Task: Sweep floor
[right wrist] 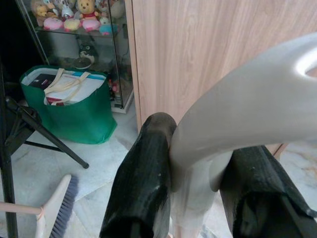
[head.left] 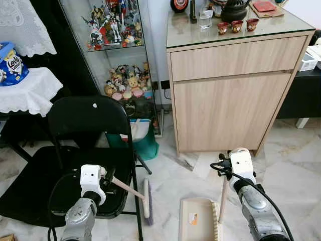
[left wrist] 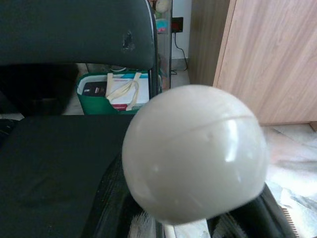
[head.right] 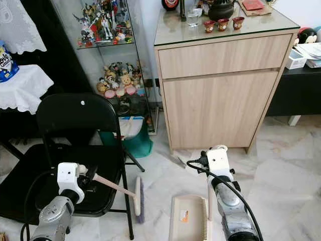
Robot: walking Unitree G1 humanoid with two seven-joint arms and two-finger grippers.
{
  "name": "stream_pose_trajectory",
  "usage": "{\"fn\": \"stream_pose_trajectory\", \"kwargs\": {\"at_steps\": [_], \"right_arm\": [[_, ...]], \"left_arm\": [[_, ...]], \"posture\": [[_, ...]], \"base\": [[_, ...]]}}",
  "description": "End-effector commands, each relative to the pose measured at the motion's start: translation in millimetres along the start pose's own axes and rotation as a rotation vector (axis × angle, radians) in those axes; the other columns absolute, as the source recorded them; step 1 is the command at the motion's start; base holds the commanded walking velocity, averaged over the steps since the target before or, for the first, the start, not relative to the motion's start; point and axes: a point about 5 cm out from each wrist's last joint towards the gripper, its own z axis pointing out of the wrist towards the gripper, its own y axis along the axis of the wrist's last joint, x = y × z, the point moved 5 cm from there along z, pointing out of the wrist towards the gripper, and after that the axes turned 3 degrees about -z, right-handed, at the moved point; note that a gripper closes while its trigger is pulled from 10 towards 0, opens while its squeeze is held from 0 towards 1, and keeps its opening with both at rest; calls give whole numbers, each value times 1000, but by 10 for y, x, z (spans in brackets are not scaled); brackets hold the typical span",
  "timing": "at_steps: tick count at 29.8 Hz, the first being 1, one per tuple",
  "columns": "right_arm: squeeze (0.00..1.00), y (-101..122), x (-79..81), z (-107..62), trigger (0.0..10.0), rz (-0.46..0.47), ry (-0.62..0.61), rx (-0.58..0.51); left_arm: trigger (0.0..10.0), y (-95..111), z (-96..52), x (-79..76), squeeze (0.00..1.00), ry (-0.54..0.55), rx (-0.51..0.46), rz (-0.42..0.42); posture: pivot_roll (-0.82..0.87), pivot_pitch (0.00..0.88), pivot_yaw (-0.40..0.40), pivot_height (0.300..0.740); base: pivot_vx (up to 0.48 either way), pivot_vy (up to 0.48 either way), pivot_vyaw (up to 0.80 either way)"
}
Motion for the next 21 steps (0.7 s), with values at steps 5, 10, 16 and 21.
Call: {"fn": "stream_pose_trajectory", "kwargs": {"at_steps": [5,10,16,21], "right_arm": [[0,74,61,12,0,1,-1,-31],[0,117,71,21,0,12,-7,-45],[0,186,90,29,10000,37,-33,-70],[0,198,116,37,10000,44,-33,-75]], "left_arm": [[10000,13,-20,130,0,29,12,29],[10000,19,-14,121,0,26,10,30],[10000,73,1,87,0,15,-16,23],[10000,86,1,99,0,11,-18,27]], "posture": [[-226,0,182,740],[-227,0,181,740],[-226,0,182,740],[-222,0,180,740]], "base": [[0,0,0],[0,0,0],[0,0,0],[0,0,0]]}}
